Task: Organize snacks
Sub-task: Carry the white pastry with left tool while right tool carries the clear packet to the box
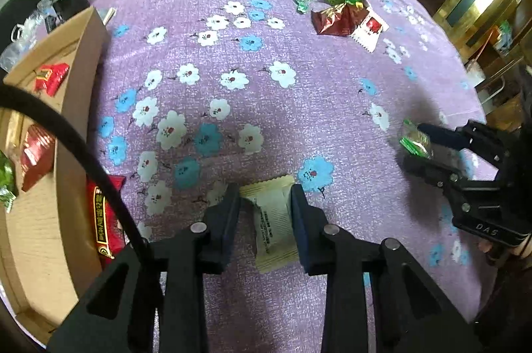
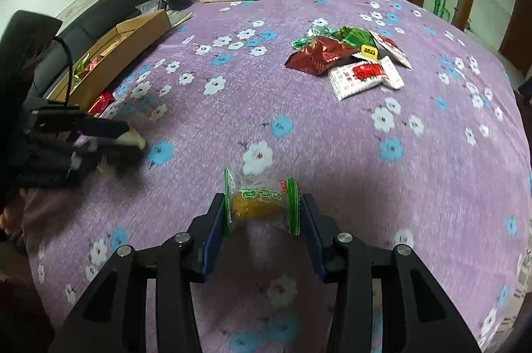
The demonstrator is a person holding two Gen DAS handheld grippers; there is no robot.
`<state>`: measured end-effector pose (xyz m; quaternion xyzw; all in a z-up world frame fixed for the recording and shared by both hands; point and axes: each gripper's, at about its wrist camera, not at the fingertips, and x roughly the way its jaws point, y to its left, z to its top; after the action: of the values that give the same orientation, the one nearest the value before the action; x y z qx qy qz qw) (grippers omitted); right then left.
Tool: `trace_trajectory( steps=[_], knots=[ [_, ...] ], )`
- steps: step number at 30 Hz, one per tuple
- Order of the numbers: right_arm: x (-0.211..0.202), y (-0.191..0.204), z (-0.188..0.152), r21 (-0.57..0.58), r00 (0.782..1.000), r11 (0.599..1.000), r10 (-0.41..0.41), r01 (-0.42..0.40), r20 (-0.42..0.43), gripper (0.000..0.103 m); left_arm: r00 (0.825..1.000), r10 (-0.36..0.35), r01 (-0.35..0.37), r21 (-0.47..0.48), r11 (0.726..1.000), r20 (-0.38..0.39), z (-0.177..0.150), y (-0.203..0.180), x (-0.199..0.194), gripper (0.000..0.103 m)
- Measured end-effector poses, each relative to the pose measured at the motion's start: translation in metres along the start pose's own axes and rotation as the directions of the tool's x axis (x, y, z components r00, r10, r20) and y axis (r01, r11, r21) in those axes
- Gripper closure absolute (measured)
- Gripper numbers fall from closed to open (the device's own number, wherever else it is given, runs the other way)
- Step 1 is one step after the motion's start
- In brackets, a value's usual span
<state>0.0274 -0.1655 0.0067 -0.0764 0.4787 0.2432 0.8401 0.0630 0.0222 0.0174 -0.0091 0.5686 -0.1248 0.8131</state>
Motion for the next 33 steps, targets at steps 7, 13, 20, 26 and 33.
trace_trajectory(
  steps=[7,13,20,26,33],
  knots=[
    [-0.005,0.002,-0.008,0.029,1.000,0.999,-0.025,0.025,0.015,0.059,1.000,0.001,-0.001,0.010,1.000,0.022,-0.009,-0.005,-0.004,0.072],
    [-0.009,0.009,-0.015,0.038,0.998,0.998,-0.056,0.054,0.037,0.059,0.999,-0.024,0.023,0.016,1.000,0.041,-0.026,-0.018,-0.009,0.072],
    [-0.020,0.016,-0.024,0.065,0.996,0.995,-0.075,0.072,0.044,0.059,0.998,-0.041,0.037,0.065,0.997,0.056,-0.045,-0.038,-0.013,0.072],
    [-0.029,0.022,-0.038,0.101,0.995,0.991,-0.096,0.092,0.033,0.059,0.996,-0.056,0.052,0.061,0.997,0.065,-0.049,-0.038,-0.017,0.072],
    [-0.038,0.031,-0.045,0.120,0.992,0.985,-0.124,0.121,0.020,0.059,0.995,-0.057,0.052,0.058,0.997,0.086,-0.050,-0.033,-0.025,0.072]
  ],
)
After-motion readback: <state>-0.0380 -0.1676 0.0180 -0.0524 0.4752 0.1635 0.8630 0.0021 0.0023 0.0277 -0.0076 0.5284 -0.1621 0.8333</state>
